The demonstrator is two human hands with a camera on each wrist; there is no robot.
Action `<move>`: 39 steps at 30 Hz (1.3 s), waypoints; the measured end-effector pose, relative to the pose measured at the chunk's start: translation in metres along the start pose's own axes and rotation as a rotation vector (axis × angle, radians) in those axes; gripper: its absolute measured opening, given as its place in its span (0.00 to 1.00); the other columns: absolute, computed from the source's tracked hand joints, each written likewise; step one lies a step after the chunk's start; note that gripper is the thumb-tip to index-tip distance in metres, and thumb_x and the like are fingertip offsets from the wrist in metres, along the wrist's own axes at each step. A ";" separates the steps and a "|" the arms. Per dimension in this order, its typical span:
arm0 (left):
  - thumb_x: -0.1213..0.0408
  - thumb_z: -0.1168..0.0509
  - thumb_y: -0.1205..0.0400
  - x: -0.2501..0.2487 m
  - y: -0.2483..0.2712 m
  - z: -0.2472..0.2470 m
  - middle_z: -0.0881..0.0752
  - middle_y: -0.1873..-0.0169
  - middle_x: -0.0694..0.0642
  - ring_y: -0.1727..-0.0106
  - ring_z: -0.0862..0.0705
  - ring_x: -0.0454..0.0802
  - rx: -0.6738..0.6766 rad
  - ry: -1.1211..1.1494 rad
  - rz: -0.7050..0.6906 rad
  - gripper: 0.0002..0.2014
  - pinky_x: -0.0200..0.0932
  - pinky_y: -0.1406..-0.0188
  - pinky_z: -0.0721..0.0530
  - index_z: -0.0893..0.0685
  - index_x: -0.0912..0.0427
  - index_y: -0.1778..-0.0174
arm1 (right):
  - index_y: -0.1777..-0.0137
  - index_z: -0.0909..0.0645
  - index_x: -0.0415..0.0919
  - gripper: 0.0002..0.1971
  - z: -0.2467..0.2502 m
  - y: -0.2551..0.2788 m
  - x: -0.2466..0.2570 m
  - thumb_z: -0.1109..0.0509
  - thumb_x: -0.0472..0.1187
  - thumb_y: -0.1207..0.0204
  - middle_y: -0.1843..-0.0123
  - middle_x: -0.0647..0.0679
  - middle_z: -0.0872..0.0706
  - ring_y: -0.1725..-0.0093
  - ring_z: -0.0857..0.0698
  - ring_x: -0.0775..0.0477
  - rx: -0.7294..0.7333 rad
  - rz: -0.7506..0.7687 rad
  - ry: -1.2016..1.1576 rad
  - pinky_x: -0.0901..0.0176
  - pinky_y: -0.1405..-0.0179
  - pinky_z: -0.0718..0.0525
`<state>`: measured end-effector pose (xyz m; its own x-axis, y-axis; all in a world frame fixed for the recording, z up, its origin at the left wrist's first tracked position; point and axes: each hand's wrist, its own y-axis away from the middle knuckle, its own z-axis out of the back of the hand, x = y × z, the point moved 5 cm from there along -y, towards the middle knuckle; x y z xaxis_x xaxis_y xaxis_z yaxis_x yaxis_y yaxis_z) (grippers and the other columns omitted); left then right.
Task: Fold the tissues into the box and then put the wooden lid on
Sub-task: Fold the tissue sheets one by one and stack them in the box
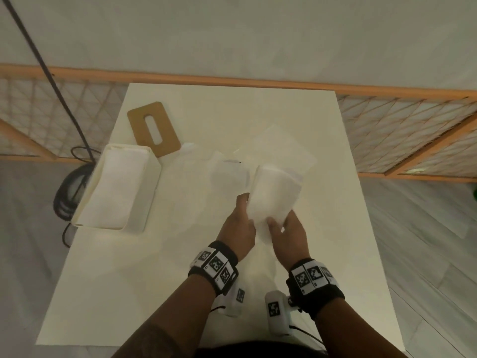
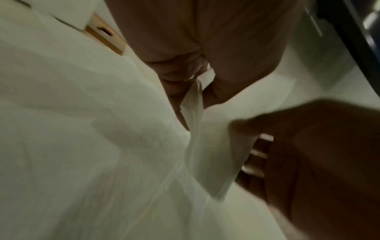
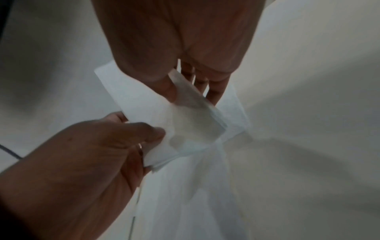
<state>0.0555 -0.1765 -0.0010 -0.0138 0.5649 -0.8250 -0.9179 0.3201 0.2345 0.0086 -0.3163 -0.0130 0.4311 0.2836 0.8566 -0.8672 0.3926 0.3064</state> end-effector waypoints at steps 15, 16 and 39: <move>0.78 0.35 0.20 0.082 0.045 0.288 0.20 0.36 0.58 0.40 0.19 0.56 -0.518 -0.334 0.073 0.22 0.41 0.41 0.25 0.22 0.55 0.32 | 0.36 0.22 0.50 0.17 -0.221 0.013 0.189 0.28 0.32 0.20 0.37 0.52 0.17 0.60 0.12 0.58 0.431 0.457 0.079 0.80 0.58 0.25; 0.79 0.35 0.20 0.094 0.045 0.293 0.21 0.35 0.60 0.37 0.19 0.58 -0.500 -0.383 0.102 0.20 0.42 0.38 0.25 0.20 0.57 0.34 | 0.33 0.21 0.48 0.18 -0.236 0.013 0.190 0.28 0.33 0.20 0.34 0.50 0.18 0.57 0.12 0.55 0.470 0.465 0.152 0.79 0.56 0.25; 0.43 0.47 0.12 0.158 0.043 0.245 0.57 0.10 0.43 0.10 0.54 0.45 -0.054 -0.619 0.535 0.34 0.80 0.22 0.59 0.55 0.38 0.12 | 0.09 0.57 0.54 0.37 -0.340 -0.038 0.197 0.52 0.61 0.16 0.08 0.54 0.57 0.09 0.56 0.46 0.604 0.636 1.272 0.25 0.17 0.65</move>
<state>0.1109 0.1130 0.0042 -0.2485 0.9534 -0.1713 -0.8674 -0.1403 0.4775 0.2115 0.0216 0.0029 -0.3875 0.9170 0.0949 -0.8171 -0.3893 0.4252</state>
